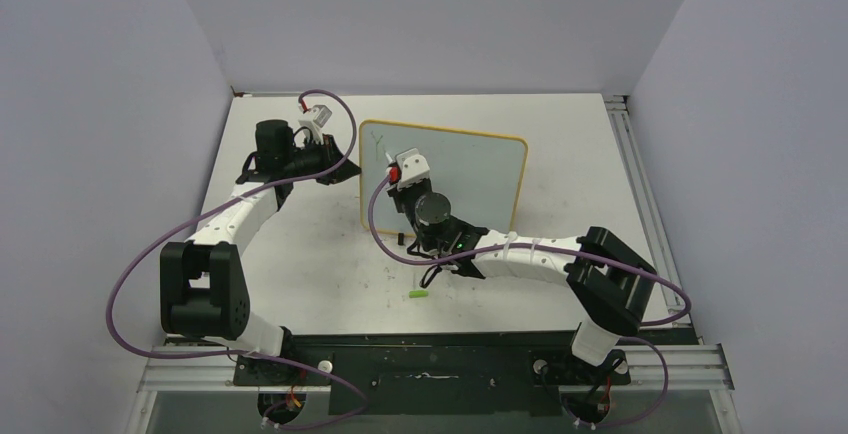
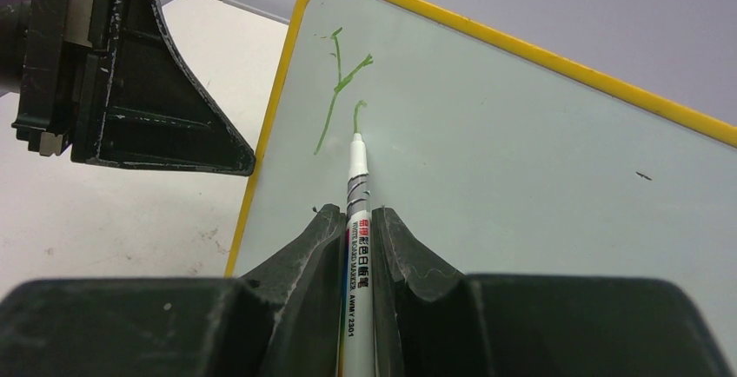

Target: Write a sentence on the whiteboard

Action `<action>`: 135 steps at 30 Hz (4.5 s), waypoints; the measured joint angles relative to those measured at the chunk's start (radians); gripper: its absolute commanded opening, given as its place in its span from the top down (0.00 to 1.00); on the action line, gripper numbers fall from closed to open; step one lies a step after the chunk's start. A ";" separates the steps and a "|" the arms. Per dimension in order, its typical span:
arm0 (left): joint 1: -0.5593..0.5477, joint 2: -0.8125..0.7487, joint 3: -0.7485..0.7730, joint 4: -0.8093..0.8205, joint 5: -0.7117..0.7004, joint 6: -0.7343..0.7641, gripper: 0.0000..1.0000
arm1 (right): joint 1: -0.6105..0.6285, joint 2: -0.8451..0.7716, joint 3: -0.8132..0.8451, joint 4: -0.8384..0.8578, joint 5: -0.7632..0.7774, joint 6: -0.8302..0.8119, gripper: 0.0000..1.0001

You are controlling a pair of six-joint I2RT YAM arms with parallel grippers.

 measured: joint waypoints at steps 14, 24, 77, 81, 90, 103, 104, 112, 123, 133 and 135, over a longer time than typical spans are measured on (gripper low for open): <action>-0.013 0.000 0.000 -0.008 0.018 -0.002 0.94 | -0.003 -0.011 0.001 0.003 0.028 -0.019 0.95; -0.017 0.000 0.000 -0.009 0.026 -0.004 0.94 | -0.003 -0.011 0.030 -0.005 0.027 -0.023 0.95; 0.045 0.000 0.000 0.021 0.064 -0.043 0.38 | -0.043 -0.115 0.007 -0.031 -0.024 0.000 0.95; 0.040 0.005 0.000 0.048 0.082 -0.061 0.38 | -0.070 -0.116 -0.013 -0.034 -0.070 0.022 0.95; 0.025 0.048 0.000 0.057 0.094 -0.073 0.42 | -0.096 -0.120 -0.023 -0.039 -0.174 0.041 0.95; 0.006 0.049 0.000 0.058 0.094 -0.079 0.55 | -0.095 -0.120 -0.023 -0.055 -0.179 0.041 0.95; 0.006 0.049 0.000 0.058 0.094 -0.079 0.56 | -0.095 -0.120 -0.023 -0.057 -0.179 0.041 0.95; 0.006 0.049 0.000 0.058 0.089 -0.078 0.62 | -0.095 -0.120 -0.023 -0.065 -0.169 0.042 0.95; 0.006 0.049 0.000 0.058 0.078 -0.075 0.65 | -0.084 -0.120 -0.032 -0.084 -0.155 0.044 0.95; 0.006 0.049 0.000 0.058 0.074 -0.071 0.67 | -0.070 -0.120 -0.047 -0.106 -0.139 0.045 0.95; 0.006 0.049 0.000 0.058 0.074 -0.069 0.67 | -0.067 -0.120 -0.047 -0.109 -0.132 0.045 0.95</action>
